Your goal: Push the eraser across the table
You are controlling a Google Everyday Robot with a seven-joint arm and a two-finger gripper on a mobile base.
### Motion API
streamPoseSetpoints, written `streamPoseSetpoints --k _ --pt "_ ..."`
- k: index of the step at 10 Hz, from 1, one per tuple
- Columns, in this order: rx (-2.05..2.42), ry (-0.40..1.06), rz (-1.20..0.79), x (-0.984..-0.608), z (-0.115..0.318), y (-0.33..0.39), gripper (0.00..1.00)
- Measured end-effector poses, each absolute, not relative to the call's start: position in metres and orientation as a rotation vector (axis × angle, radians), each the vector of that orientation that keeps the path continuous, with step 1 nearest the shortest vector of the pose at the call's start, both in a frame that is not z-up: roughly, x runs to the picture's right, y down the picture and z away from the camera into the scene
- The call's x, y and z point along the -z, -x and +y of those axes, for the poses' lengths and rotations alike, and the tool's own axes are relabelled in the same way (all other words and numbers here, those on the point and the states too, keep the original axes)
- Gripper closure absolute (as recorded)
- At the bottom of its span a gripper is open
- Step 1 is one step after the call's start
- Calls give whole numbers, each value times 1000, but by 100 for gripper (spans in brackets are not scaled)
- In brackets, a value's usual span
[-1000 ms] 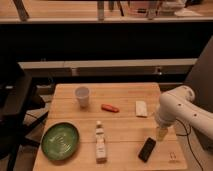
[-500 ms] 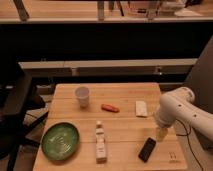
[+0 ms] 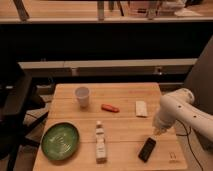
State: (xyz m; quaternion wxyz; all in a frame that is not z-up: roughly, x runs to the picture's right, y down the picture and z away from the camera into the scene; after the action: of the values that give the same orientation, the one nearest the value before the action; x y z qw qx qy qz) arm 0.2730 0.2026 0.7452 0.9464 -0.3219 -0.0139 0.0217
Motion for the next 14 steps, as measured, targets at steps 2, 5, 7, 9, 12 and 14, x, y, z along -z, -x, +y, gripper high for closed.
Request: streamPoseSetpoints --k 2,5,7,9,12,14 --pt "-43 662 -32 -746 211 -275 71" --pt "-48 680 -42 -759 235 -286 96" --pt "-46 695 -49 -763 245 -289 97" --pt "-43 712 -54 -766 258 -291 97" --pt "-39 739 -63 -774 277 -295 97" --pt "-33 745 -67 -776 285 -297 97"
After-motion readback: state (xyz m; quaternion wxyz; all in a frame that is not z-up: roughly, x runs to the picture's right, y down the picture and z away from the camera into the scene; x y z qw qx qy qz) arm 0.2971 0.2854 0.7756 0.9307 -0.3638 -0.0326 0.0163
